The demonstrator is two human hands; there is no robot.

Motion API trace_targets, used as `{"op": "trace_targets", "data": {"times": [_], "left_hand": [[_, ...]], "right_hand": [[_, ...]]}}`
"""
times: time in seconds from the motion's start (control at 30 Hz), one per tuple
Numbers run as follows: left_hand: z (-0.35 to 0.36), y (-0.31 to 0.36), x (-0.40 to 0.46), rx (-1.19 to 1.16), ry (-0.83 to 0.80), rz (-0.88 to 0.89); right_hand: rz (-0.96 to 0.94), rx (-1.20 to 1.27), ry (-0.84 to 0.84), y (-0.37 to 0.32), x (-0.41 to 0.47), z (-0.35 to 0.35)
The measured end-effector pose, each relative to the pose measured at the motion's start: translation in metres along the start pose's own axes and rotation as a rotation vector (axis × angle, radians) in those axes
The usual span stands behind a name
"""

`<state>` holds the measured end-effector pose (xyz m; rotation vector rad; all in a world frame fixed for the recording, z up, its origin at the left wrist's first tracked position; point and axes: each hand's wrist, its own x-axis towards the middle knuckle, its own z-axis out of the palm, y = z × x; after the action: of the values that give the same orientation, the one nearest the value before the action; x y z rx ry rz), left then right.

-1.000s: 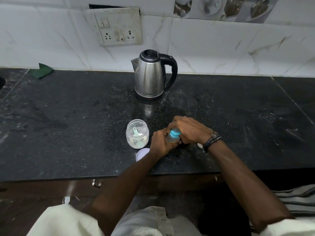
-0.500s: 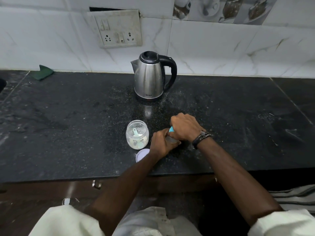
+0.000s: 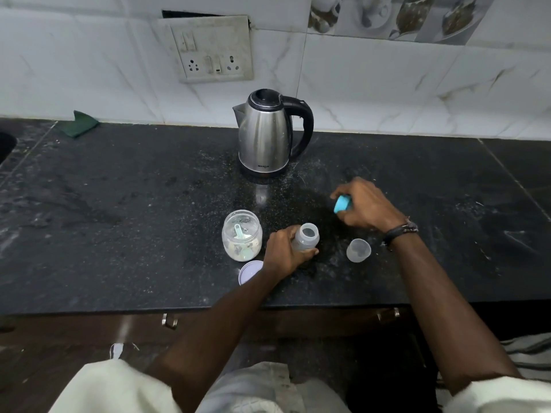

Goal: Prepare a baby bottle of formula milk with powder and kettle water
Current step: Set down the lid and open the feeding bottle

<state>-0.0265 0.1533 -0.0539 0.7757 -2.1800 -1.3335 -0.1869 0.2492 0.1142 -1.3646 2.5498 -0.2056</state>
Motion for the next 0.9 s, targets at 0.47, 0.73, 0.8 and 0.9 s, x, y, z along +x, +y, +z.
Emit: {"op": "trace_targets", "data": {"times": [0.47, 0.73, 0.8, 0.9], "left_hand": [[-0.002, 0.002, -0.001, -0.007, -0.017, -0.001], [-0.003, 0.006, -0.003, -0.006, -0.029, -0.049], [-0.003, 0.006, -0.004, -0.001, -0.033, -0.064], [-0.004, 0.008, -0.004, 0.004, -0.039, -0.079]], "right_hand": [[0.112, 0.035, -0.112, 0.031, 0.023, 0.066], [0.091, 0.006, -0.179, 0.028, 0.024, 0.07], [0.095, -0.012, -0.201, 0.028, 0.023, 0.068], [0.093, -0.025, -0.219, 0.029, 0.02, 0.066]]}}
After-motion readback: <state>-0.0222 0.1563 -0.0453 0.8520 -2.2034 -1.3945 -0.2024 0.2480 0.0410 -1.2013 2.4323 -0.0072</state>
